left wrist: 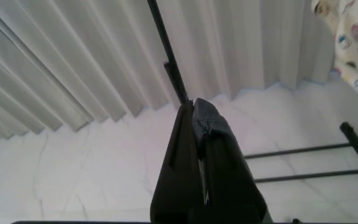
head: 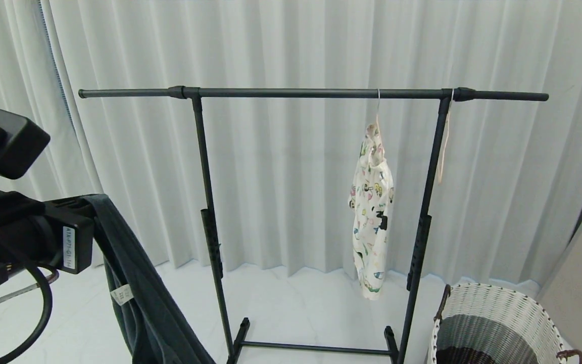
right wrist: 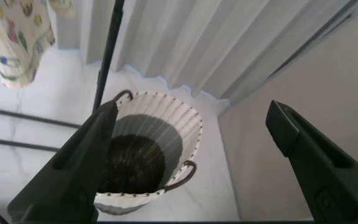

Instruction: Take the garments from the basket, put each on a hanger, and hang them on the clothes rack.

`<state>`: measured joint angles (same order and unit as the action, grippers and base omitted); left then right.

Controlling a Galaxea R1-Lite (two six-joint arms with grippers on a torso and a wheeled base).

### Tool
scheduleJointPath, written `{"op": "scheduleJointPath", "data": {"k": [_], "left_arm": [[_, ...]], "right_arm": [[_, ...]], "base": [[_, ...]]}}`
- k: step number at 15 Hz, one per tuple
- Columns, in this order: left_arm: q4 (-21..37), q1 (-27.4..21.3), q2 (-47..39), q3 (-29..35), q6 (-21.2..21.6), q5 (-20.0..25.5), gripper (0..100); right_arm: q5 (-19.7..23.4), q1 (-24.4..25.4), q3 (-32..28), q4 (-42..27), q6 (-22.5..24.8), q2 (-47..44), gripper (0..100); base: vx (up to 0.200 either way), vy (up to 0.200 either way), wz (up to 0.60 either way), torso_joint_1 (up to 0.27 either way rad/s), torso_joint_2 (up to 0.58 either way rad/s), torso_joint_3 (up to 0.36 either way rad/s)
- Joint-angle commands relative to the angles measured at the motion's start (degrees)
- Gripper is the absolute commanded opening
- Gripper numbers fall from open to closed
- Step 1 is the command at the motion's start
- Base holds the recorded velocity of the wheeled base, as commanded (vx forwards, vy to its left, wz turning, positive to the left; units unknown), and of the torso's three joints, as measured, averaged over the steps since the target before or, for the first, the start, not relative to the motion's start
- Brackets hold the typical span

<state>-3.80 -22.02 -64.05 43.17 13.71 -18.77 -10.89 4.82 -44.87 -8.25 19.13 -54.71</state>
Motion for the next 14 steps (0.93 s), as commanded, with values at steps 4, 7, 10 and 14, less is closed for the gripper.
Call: {"op": "scheduleJointPath", "data": {"k": [4,7,10,14], "left_arm": [[0.1,0.0,0.7,0.2,0.3,0.0,0],[-0.8,-0.7,1.0,0.2,0.2,0.1,0],[-0.9,-0.9,1.0,0.3,0.3,0.1,0],[-0.9,-1.3,0.9,0.3,0.3,0.1,0]], "right_arm": [[0.1,0.1,-0.9,0.0,-0.1,-0.4,100],[0.3,0.1,-1.0,0.0,-0.1,-0.4,100],[0.5,0.1,-1.0,0.0,-0.1,-0.4,100],[0.6,0.2,-0.9,0.0,-0.1,-0.5,100]], "base": [[0.000,0.000,0.00,0.334,-0.47,-0.240],[0.000,0.000,0.00,0.266,-0.50,-0.250],[0.000,0.000,0.00,0.264,-0.52,-0.259],[0.000,0.000,0.00,0.260,-0.53,-0.264]]}}
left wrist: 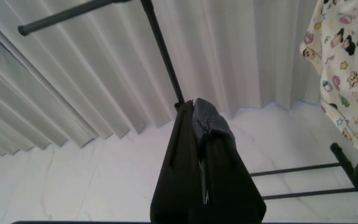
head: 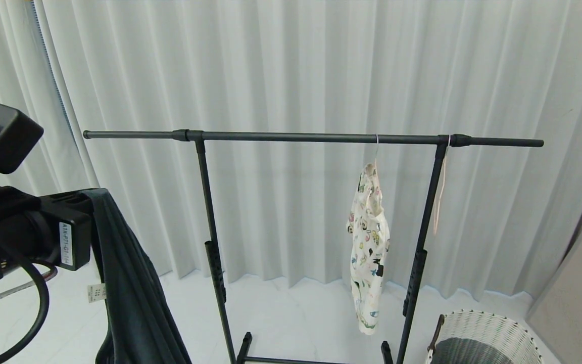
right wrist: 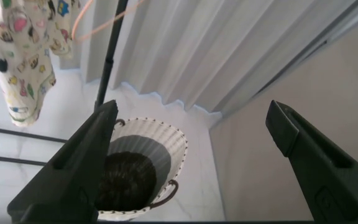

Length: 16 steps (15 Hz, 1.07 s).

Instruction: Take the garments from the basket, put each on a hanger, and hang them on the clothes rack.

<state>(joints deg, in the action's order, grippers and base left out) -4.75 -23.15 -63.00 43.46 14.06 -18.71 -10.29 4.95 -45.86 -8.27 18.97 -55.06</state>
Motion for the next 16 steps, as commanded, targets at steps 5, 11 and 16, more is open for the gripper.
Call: {"op": "scheduleJointPath", "data": {"k": [5,11,16], "left_arm": [[0.0,-0.6,-0.5,-0.4,1.1,0.1,0],[0.0,-1.2,-0.7,-0.3,1.1,0.1,0],[0.0,-1.2,-1.2,-0.3,1.1,0.1,0]], "right_arm": [[2.8,0.1,0.2,0.8,-0.5,-0.1,100],[2.8,0.0,0.3,0.8,-1.5,-0.5,100],[2.7,0.0,1.6,0.5,-5.4,-1.9,100]], "base": [[0.040,0.000,0.00,0.223,-0.44,-0.222],[0.200,0.000,0.00,0.024,-0.03,-0.016],[0.200,0.000,0.00,0.007,0.00,0.000]]}}
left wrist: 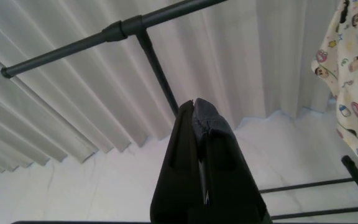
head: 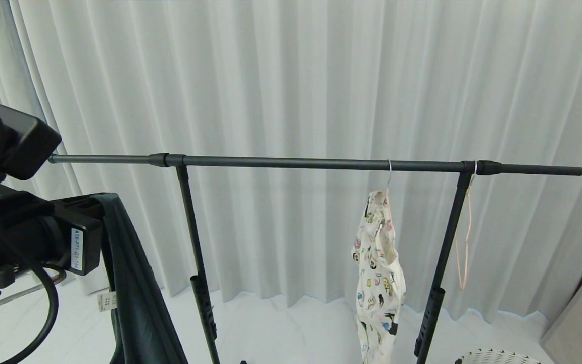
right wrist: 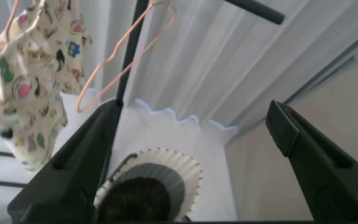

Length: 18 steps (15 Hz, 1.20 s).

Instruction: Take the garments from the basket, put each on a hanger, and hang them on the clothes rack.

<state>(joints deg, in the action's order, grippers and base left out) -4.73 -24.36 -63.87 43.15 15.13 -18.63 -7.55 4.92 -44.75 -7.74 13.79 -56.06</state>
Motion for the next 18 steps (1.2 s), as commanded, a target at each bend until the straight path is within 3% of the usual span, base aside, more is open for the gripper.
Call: {"op": "scheduleJointPath", "data": {"k": [1,3,6,12,14,15,18], "left_arm": [[0.0,-0.1,-0.3,0.0,0.0,0.0,0],[0.0,-0.7,-0.6,-0.1,0.0,0.0,0],[0.0,-2.1,-0.7,-0.1,0.0,0.0,0],[0.0,-2.5,-1.2,-0.9,-0.1,0.0,0],[0.0,-2.5,-1.4,-0.9,-0.1,0.0,0],[0.0,-2.5,-1.6,-0.9,-0.1,0.0,0],[0.0,-2.5,-2.1,-1.1,-0.1,0.0,0]], "right_arm": [[0.0,0.1,0.9,0.0,-1.3,-1.3,100],[-0.1,0.1,2.3,0.0,-3.5,-1.9,100],[-0.2,-0.1,4.4,0.0,-4.1,-4.1,100],[-0.7,4.8,0.5,3.6,-17.4,-19.7,100],[-5.1,7.4,-1.7,4.8,-21.3,-25.4,100],[-10.7,10.2,-4.1,5.4,-25.8,-31.0,100],[-14.4,14.4,-8.7,4.8,-34.3,-39.0,100]], "base": [[0.200,0.000,0.00,0.002,0.00,0.002],[0.200,0.000,0.00,-0.002,0.00,0.007],[0.000,0.000,0.00,0.000,0.00,0.000],[0.000,0.000,0.00,0.000,0.00,0.000],[0.000,0.000,0.00,0.000,0.00,0.000],[0.000,0.000,0.00,0.000,0.00,0.000],[0.000,0.000,0.00,0.000,0.00,0.000]]}}
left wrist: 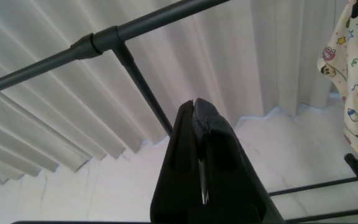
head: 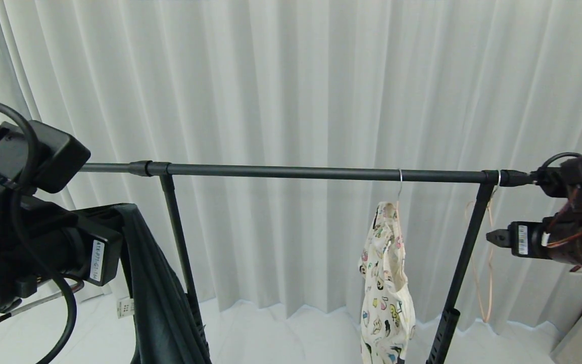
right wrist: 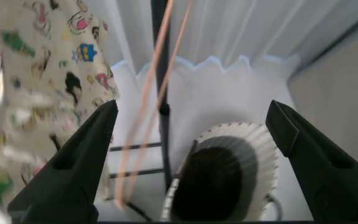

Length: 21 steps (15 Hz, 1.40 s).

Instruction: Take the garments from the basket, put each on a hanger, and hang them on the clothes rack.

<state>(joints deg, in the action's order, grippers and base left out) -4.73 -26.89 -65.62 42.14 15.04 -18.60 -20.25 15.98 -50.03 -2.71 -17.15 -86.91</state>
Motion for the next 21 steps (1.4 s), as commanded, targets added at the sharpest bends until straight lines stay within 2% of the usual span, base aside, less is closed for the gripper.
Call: {"op": "scheduleJointPath", "data": {"k": [1,5,10,14,15,21], "left_arm": [[0.0,0.0,-0.2,0.0,0.0,0.0,0],[0.0,0.0,-0.4,-0.5,0.0,-0.1,0],[0.0,0.0,-0.6,-0.9,0.0,-0.1,0],[0.0,0.0,-0.5,-0.9,0.1,-0.1,0],[0.0,0.0,-0.5,-0.9,0.0,-0.1,0],[0.0,0.0,-0.5,-0.9,0.0,-0.1,0]], "right_arm": [[-2.1,4.0,-4.3,-0.2,-5.1,-10.5,100],[-7.8,4.1,-5.3,-1.2,-10.4,-16.8,100],[-8.4,3.9,-6.6,-1.3,-15.2,-18.7,100],[-8.4,3.8,-7.4,-1.3,-15.5,-19.8,100],[-8.5,3.8,-7.4,-1.3,-15.5,-19.8,0],[-8.5,3.4,-8.9,-5.7,-15.5,-18.6,0]], "base": [[0.000,0.000,0.00,0.000,0.00,0.000],[0.000,0.000,0.00,0.000,0.00,0.000],[0.000,0.000,0.00,0.000,0.00,0.000],[0.000,0.000,0.00,0.000,0.00,0.000],[0.000,0.000,0.00,0.000,0.00,0.000],[0.000,0.000,0.00,0.000,0.00,0.000]]}}
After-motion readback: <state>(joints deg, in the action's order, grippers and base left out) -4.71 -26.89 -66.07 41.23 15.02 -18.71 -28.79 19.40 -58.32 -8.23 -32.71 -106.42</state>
